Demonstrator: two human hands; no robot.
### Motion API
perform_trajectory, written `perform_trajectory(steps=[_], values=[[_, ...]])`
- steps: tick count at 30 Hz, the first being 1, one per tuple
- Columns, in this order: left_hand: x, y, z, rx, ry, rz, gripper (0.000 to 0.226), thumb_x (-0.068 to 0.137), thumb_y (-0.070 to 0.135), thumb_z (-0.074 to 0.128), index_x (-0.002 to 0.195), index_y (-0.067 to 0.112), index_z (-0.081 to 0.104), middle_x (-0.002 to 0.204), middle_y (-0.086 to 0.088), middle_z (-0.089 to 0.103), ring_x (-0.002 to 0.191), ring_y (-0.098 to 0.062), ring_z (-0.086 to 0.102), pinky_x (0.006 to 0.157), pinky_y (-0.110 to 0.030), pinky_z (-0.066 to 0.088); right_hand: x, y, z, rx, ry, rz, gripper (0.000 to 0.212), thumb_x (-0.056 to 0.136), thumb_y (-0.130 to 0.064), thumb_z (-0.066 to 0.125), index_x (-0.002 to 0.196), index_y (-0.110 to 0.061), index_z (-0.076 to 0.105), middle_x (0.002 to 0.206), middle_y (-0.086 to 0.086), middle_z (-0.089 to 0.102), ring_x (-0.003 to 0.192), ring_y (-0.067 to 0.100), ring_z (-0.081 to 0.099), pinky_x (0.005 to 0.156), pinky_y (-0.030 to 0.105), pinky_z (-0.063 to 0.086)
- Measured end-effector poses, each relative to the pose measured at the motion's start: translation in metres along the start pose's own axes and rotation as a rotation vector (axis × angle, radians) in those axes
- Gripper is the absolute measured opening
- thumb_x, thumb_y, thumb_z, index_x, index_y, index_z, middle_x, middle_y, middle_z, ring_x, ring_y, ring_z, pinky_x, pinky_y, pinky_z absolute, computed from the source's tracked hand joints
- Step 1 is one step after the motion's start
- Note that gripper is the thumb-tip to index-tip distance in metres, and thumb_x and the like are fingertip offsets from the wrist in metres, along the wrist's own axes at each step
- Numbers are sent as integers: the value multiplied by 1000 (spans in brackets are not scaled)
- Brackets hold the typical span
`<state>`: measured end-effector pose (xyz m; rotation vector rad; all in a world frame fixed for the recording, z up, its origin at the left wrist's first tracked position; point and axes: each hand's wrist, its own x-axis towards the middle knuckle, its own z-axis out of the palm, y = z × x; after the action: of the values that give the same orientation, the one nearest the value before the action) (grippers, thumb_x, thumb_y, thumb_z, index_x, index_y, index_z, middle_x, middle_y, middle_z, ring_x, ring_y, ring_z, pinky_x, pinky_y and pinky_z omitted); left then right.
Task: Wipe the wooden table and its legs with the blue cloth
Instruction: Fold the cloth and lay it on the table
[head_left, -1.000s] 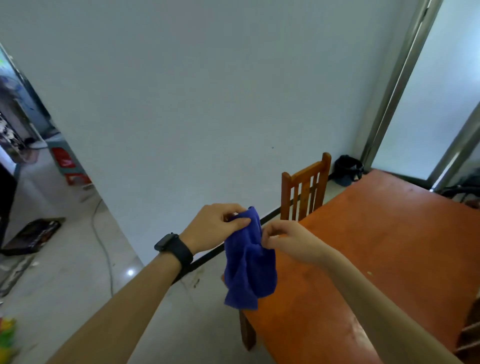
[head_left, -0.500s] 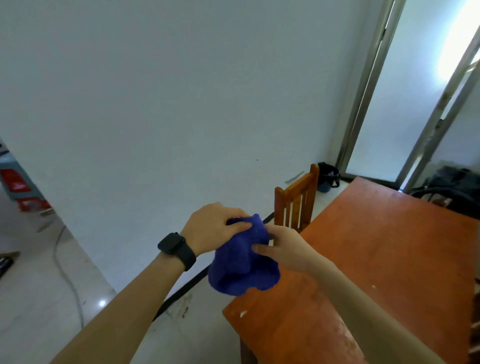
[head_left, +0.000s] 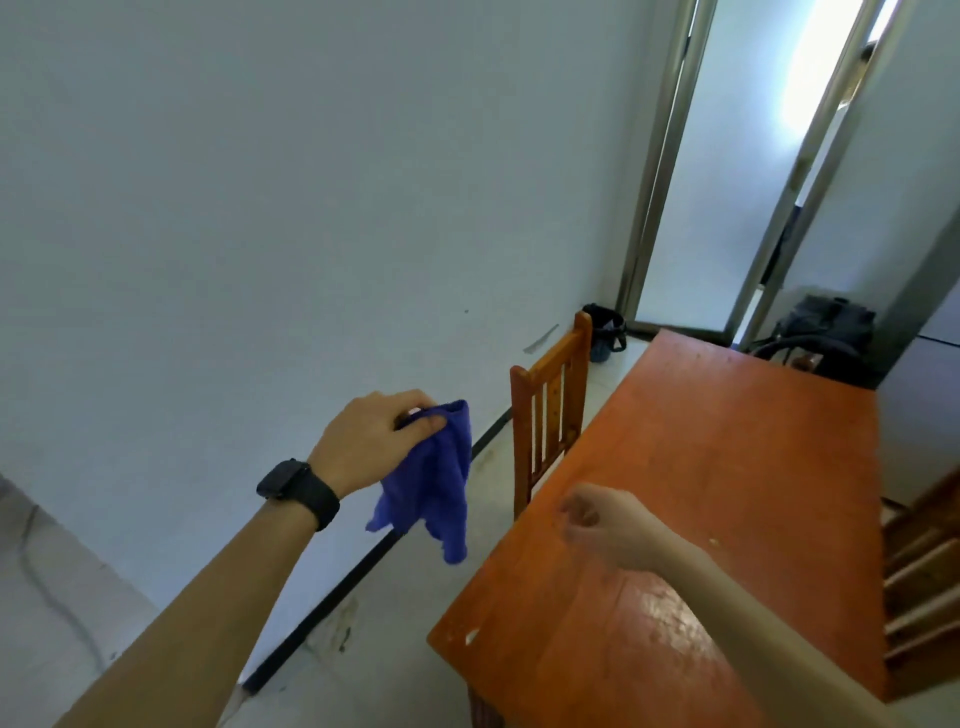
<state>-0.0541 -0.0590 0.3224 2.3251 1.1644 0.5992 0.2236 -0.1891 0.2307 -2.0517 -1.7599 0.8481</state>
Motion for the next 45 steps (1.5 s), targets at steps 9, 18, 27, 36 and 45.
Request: perform_trajectory(steps=[9, 18, 27, 36, 45], values=[[15, 27, 7, -57, -179, 58, 14, 97, 43, 58, 106, 36, 65, 86, 13, 68, 78, -6, 64, 67, -18, 44, 22, -101, -24, 416, 280, -388, 29, 95, -35, 61, 123, -25, 61, 106, -13, 68, 98, 1, 63, 79, 24, 56], [-1, -18, 30, -140, -152, -73, 18, 95, 39, 62, 100, 23, 71, 94, 10, 71, 87, -4, 65, 76, -20, 47, 6, -30, -37, 310, 487, -161, 8, 98, -27, 58, 94, -25, 65, 84, -10, 69, 76, -4, 64, 62, 13, 49], [18, 5, 71, -111, -56, 64, 11, 101, 26, 54, 102, 26, 65, 95, 7, 70, 85, -5, 61, 76, -23, 48, -19, -8, -29, 289, 645, -71, 4, 97, -22, 60, 100, -25, 62, 85, -17, 65, 81, -3, 62, 60, 6, 46], [7, -3, 94, -188, -162, 57, 14, 99, 28, 57, 108, 22, 66, 93, 9, 69, 87, -4, 63, 68, -10, 46, -50, 18, 0, 365, 571, 80, 4, 94, -26, 64, 92, -24, 67, 80, -11, 70, 74, 0, 64, 60, 16, 49], [17, -44, 171, -221, -352, -142, 15, 97, 36, 59, 106, 27, 67, 98, 10, 66, 91, -4, 61, 80, -26, 51, -38, 61, 55, 600, 400, 328, 4, 93, -26, 65, 91, -23, 67, 81, -8, 75, 74, 10, 71, 71, 36, 57]])
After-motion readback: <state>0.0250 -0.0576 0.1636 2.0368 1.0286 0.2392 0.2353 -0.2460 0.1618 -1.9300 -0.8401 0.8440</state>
